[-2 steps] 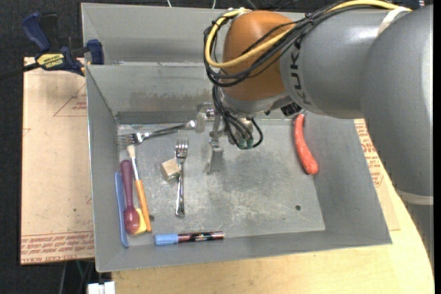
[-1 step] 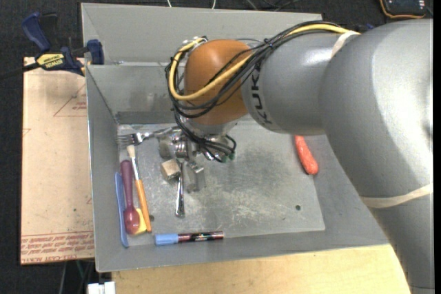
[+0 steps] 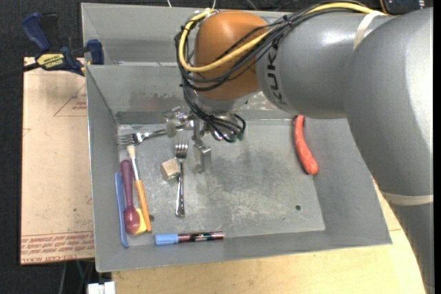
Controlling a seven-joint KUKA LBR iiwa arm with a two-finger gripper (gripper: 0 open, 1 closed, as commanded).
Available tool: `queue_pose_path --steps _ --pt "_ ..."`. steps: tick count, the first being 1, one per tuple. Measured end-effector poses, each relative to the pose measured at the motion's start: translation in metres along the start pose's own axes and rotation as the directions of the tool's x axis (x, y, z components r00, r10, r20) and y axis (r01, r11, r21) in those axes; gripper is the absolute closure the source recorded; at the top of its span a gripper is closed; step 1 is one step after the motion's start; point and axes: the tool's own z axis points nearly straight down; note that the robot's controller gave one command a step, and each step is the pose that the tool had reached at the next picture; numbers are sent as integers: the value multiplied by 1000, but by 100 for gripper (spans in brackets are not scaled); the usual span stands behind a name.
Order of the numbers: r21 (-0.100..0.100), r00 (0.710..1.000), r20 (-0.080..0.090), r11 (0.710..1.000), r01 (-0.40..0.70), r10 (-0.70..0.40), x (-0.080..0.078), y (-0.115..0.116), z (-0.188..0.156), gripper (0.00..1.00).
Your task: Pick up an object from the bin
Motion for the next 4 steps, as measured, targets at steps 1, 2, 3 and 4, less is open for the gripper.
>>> queue_pose_path --steps 1,2,3,4 --pt "-9 948 -9 948 317 -317 17 26 25 0" --pt "0 758 3 758 652 -652 -10 22 54 0" --pt "-9 882 -1 882 471 -471 15 26 53 100" --pt "-9 883 -1 883 470 -470 15 26 53 100"
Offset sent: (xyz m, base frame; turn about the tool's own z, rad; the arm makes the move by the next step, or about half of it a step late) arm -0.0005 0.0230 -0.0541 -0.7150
